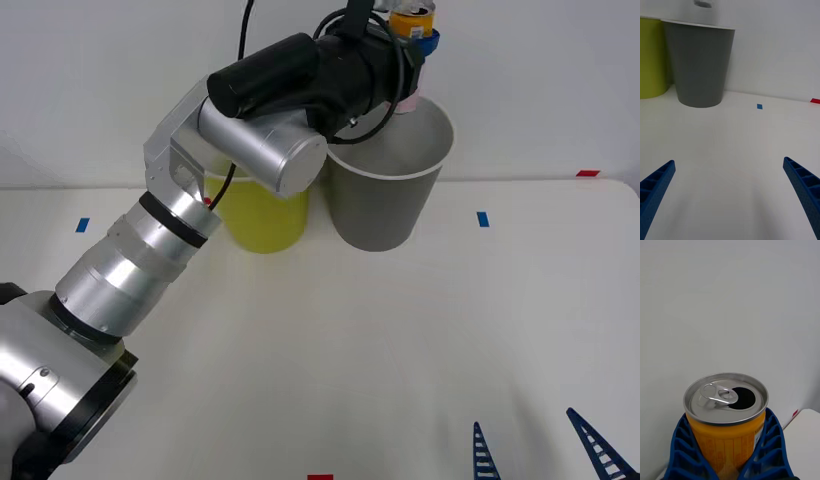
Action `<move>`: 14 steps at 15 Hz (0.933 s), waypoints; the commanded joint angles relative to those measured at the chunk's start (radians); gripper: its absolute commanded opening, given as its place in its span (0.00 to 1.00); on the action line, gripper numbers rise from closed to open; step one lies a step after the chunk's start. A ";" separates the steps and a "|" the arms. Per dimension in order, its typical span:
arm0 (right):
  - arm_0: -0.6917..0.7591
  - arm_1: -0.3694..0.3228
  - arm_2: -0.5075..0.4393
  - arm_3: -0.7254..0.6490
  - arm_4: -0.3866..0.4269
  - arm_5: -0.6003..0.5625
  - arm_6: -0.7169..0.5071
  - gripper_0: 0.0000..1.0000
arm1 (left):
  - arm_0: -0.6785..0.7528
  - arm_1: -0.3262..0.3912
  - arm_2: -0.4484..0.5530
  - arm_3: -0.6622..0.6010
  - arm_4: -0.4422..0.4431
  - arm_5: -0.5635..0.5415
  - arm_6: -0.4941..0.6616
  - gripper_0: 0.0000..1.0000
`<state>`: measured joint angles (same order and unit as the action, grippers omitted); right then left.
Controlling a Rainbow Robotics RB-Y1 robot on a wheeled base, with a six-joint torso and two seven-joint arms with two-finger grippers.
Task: Put cans in the gray bin and PET bottles in the light green bin.
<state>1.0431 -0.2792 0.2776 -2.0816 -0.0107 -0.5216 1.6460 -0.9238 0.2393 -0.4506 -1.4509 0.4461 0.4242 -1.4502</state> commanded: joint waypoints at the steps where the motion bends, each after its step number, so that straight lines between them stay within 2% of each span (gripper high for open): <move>1: 0.000 0.000 0.000 0.000 0.000 0.000 0.000 1.00 | 0.000 -0.005 0.000 0.006 -0.024 -0.001 -0.007 0.32; 2: 0.000 0.000 0.000 0.000 0.000 0.000 0.000 1.00 | 0.000 -0.005 0.000 0.006 -0.024 -0.001 -0.007 0.92; 3: 0.000 0.000 0.000 0.000 0.000 0.000 0.000 1.00 | 0.000 -0.005 0.000 0.006 -0.023 -0.001 0.002 1.00; 8: 0.000 0.000 0.000 0.000 0.000 0.000 0.000 1.00 | 0.005 0.049 0.000 -0.049 0.006 0.011 0.017 1.00; 11: 0.000 0.000 0.000 0.000 0.000 0.000 0.000 1.00 | 0.036 0.156 0.001 -0.218 0.063 0.168 0.016 1.00; 14: 0.000 0.000 0.000 0.000 0.000 0.000 0.000 1.00 | 0.237 0.247 0.055 -0.444 0.054 0.176 0.013 1.00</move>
<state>1.0431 -0.2792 0.2776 -2.0816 -0.0107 -0.5216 1.6459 -0.7935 0.4311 -0.4318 -1.7860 0.4968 0.5851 -1.4351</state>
